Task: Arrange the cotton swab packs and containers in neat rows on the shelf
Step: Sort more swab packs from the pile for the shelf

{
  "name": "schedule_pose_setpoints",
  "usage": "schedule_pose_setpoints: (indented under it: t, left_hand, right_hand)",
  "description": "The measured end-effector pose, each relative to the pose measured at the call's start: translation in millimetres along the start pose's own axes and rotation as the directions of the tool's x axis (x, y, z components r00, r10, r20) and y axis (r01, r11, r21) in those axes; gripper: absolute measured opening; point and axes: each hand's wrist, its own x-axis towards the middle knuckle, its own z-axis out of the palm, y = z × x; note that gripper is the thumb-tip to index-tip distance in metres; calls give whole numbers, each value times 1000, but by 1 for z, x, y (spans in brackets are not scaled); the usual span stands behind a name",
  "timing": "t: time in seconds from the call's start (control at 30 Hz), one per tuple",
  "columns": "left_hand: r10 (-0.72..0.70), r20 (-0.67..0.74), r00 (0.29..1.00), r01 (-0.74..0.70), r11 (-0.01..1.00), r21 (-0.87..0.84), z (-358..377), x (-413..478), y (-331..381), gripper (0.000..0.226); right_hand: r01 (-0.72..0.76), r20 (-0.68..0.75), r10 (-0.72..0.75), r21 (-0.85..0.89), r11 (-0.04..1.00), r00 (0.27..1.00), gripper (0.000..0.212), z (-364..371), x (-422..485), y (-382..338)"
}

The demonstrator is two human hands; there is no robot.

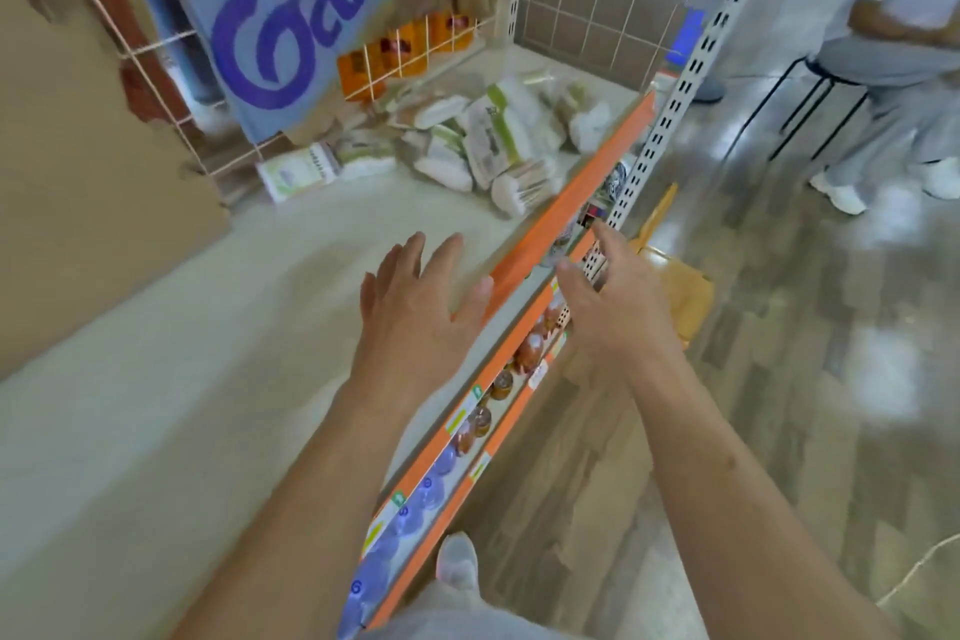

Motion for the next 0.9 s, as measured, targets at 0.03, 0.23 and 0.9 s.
schedule_pose_setpoints:
  t: [0.03,0.23,0.9]
  left_hand:
    - [7,7,1000,-7,1000,-14,2,11,3,56]
    - [20,26,999,-17,995,-102,10,66,20,57]
    - [-396,-95,913,374,908,-188,75,161,76,51]
  right_hand:
    - [-6,-1,6,29,1000,1000,48,0,10,1]
    - [-88,-12,90,110,990,996,56,-4,69,19]
    - [235,233,-203,-119,965,951,64,-6,292,48]
